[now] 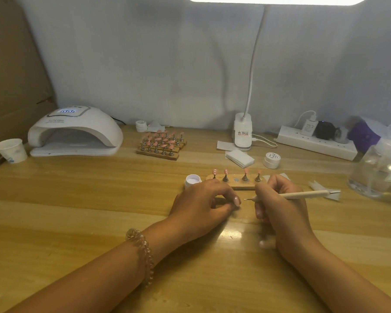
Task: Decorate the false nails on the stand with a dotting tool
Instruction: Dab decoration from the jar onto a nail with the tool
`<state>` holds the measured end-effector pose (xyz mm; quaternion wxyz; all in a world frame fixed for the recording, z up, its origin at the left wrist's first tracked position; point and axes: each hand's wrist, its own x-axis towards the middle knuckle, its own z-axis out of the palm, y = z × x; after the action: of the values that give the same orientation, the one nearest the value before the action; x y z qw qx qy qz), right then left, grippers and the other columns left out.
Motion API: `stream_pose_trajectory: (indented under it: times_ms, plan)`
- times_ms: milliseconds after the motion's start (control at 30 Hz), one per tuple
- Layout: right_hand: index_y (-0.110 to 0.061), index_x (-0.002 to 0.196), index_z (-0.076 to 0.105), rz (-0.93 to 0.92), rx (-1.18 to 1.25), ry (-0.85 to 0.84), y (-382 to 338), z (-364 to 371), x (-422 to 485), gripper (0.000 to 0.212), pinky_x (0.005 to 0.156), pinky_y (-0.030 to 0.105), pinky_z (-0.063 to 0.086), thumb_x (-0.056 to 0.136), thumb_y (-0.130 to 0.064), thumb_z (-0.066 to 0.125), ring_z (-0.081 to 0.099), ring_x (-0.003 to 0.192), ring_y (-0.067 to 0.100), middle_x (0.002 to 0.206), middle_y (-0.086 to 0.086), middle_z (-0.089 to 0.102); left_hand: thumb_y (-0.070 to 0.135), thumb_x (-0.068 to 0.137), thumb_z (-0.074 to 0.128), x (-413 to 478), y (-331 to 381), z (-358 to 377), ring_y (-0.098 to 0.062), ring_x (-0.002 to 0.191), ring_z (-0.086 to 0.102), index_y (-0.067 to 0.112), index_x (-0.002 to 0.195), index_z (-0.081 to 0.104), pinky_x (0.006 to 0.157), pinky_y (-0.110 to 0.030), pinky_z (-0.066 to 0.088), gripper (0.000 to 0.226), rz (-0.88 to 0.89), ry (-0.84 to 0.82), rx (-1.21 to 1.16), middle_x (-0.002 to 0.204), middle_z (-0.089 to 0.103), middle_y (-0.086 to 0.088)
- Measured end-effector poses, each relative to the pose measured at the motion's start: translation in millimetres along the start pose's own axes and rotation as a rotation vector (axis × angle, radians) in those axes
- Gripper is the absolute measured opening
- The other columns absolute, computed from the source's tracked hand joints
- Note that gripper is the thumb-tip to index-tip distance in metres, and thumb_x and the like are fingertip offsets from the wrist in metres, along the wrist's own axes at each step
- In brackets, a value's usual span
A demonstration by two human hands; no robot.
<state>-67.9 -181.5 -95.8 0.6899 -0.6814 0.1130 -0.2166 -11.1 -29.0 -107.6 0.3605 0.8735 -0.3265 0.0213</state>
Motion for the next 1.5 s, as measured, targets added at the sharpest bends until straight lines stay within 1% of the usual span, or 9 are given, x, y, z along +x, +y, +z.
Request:
stream_pose_trajectory:
  times_ms: [133,267,433,600,767,867,1067,1300,1500]
  plan:
    - [-0.012,0.062,0.041,0.024,0.064,-0.009,-1.7,-2.6,0.4,0.033,0.034,0.017,0.029,0.090,-0.003,0.056,0.040,0.033,0.007,0.039,0.004,0.048,0.032,0.089,0.068,0.3,-1.3,0.8,0.018,0.072,0.050,0.042,0.087,0.068,0.055,-0.013,0.028,0.010,0.005,0.001,-0.004,0.095,0.061,0.026]
    - [-0.009,0.065,0.044,0.003,-0.059,-0.065,1.6,-0.1,0.7,0.025,0.038,0.020,0.037,0.082,-0.002,0.060,0.047,0.038,0.014,0.046,0.011,0.058,0.033,0.089,0.068,0.7,-2.0,2.5,0.018,0.071,0.050,0.040,0.090,0.069,0.054,-0.011,0.025,0.007,0.006,0.024,0.009,0.084,0.056,0.031]
    - [-0.010,0.063,0.043,0.005,-0.139,-0.062,4.3,1.5,2.4,0.023,0.039,0.026,0.038,0.076,-0.004,0.060,0.049,0.043,0.021,0.047,0.014,0.060,0.035,0.087,0.068,1.1,-2.8,2.2,0.018,0.072,0.049,0.042,0.085,0.067,0.057,-0.019,0.029,0.007,0.004,0.025,-0.007,0.083,0.056,0.030]
    - [-0.008,0.064,0.043,-0.003,-0.157,-0.070,4.6,1.2,2.2,0.022,0.037,0.023,0.036,0.076,-0.002,0.061,0.049,0.041,0.020,0.046,0.015,0.060,0.034,0.086,0.068,1.3,-1.8,1.5,0.017,0.071,0.050,0.046,0.081,0.061,0.056,-0.016,0.027,0.015,0.008,0.022,0.004,0.081,0.054,0.031]
    - [-0.007,0.066,0.044,-0.001,-0.167,-0.079,4.9,1.6,2.7,0.021,0.037,0.021,0.036,0.077,-0.002,0.061,0.050,0.041,0.019,0.047,0.015,0.061,0.036,0.087,0.067,1.2,-1.3,1.0,0.017,0.072,0.050,0.046,0.083,0.062,0.055,-0.011,0.025,0.012,0.009,0.014,0.016,0.083,0.053,0.032]
    - [-0.007,0.065,0.044,-0.004,-0.166,-0.077,4.9,1.4,2.6,0.022,0.036,0.020,0.037,0.077,-0.001,0.062,0.051,0.039,0.017,0.047,0.015,0.061,0.036,0.087,0.067,1.3,-1.2,0.9,0.015,0.072,0.050,0.048,0.080,0.059,0.056,-0.014,0.027,0.015,0.010,0.014,0.018,0.084,0.054,0.031]
    - [-0.007,0.066,0.045,-0.006,-0.179,-0.079,5.8,1.6,2.8,0.020,0.036,0.021,0.038,0.077,-0.003,0.062,0.051,0.039,0.015,0.047,0.014,0.061,0.033,0.087,0.068,1.5,-1.4,0.9,0.015,0.071,0.051,0.048,0.080,0.059,0.055,-0.013,0.027,0.019,0.012,0.013,0.024,0.085,0.056,0.028]
    - [-0.002,0.069,0.045,-0.010,-0.183,-0.083,6.9,0.6,2.8,0.019,0.037,0.021,0.040,0.077,-0.002,0.062,0.054,0.040,0.014,0.048,0.015,0.062,0.033,0.087,0.068,1.3,-0.9,1.1,0.015,0.070,0.050,0.047,0.080,0.060,0.056,-0.016,0.028,0.018,0.015,0.018,0.021,0.083,0.054,0.029]
    - [-0.006,0.067,0.045,-0.009,-0.190,-0.074,7.6,0.9,3.3,0.018,0.038,0.022,0.039,0.076,-0.004,0.061,0.050,0.039,0.017,0.048,0.015,0.061,0.032,0.087,0.069,0.2,-0.6,1.1,0.017,0.070,0.050,0.042,0.084,0.066,0.055,-0.016,0.028,0.011,0.021,0.018,0.002,0.084,0.057,0.028]
